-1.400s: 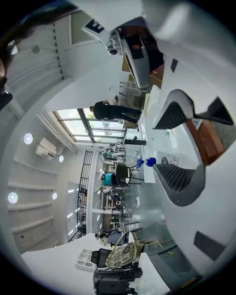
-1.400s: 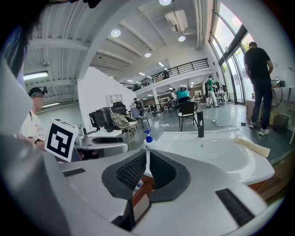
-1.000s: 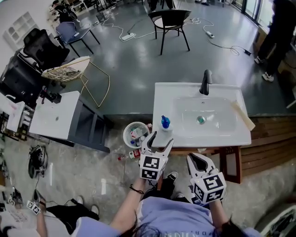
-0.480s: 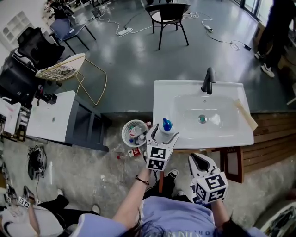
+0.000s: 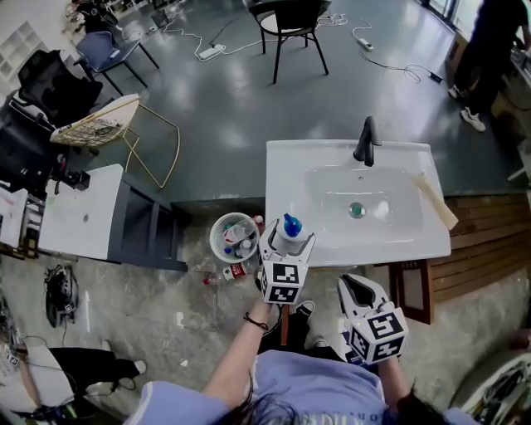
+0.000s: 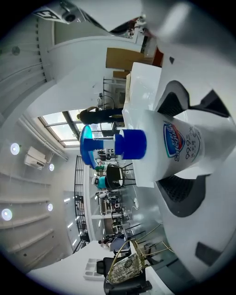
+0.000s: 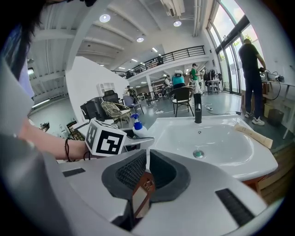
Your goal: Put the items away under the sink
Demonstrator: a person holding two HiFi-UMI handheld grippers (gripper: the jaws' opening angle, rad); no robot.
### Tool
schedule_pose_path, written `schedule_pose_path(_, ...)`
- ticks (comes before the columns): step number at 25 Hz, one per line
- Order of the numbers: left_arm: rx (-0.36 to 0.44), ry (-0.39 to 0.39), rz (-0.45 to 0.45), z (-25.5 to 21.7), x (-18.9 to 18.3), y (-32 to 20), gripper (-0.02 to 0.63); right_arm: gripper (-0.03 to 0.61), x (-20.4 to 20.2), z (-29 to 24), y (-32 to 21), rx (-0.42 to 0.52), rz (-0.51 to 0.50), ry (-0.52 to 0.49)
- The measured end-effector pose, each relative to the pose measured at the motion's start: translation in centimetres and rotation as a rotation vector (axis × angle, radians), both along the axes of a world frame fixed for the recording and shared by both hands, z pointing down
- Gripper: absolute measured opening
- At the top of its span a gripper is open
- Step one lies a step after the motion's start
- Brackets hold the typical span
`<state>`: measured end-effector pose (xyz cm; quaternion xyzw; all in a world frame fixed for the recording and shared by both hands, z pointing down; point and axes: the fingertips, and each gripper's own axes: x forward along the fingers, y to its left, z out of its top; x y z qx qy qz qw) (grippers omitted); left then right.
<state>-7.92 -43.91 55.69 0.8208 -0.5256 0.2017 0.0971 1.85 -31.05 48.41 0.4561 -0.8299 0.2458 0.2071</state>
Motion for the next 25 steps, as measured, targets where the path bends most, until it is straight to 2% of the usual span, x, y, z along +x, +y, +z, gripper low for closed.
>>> schedule_pose_path(12,-0.031,0.000,0.020,0.3,0.1,0.5,0.379,0.037,1.4,0.3,0.7,-0.006,0.022,0.020)
schedule_pose_path(25,-0.094,0.029,0.045,-0.1,0.6,5.3,0.379,0.036,2.0,-0.3,2.1,0.014,0.020,0.014)
